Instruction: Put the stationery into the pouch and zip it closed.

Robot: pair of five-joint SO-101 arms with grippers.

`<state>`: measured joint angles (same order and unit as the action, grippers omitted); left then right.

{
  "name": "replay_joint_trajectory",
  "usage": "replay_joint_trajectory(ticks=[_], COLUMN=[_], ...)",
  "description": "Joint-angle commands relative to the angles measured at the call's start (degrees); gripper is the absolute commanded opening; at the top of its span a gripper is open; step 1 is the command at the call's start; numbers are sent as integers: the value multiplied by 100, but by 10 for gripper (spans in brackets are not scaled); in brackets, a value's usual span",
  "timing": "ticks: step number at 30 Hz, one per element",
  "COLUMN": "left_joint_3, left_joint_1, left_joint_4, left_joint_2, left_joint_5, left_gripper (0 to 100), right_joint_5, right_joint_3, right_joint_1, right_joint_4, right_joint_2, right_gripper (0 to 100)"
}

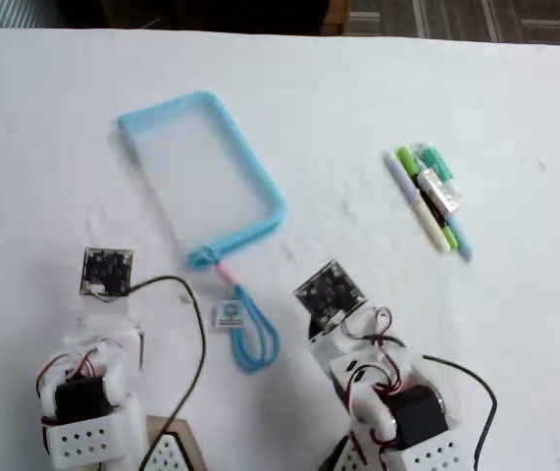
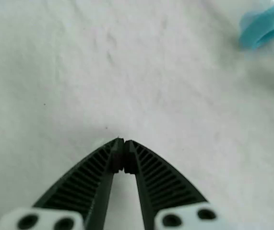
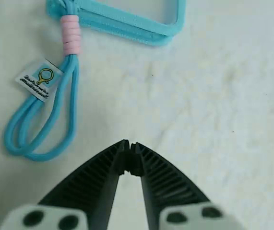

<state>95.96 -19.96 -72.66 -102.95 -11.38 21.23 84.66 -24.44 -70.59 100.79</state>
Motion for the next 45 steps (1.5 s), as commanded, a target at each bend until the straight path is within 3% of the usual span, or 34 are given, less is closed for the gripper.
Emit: replay_joint_trajectory(ticks=[1, 14, 23, 29, 31, 38, 45], left_joint_3=[110, 110, 110, 110, 110, 110, 110], left_joint_1=[26, 26, 26, 26, 26, 26, 26], left_joint_4=[9, 9, 9, 9, 9, 9, 9], left_joint_2=[0, -9, -9, -9, -9, -9, -9], left_joint_5=[-53, -53, -53, -53, -53, -53, -53], left_gripper=[25, 25, 25, 25, 25, 25, 25], right_joint_5=[-53, -53, -624, -624, -633, -633, -800], right_joint_3=[-246, -492, -3121, -3710, -3710, -4062, -4932], right_joint_1=[-84, -92, -119, -1376, -1824, -2440, -2422], right_joint_4=[4, 400, 365, 409, 585, 1560, 2571], right_joint_2=[-40, -330, -3829, -5147, -5578, -7257, -8884], right_gripper=[20, 21, 21, 22, 53, 313, 330])
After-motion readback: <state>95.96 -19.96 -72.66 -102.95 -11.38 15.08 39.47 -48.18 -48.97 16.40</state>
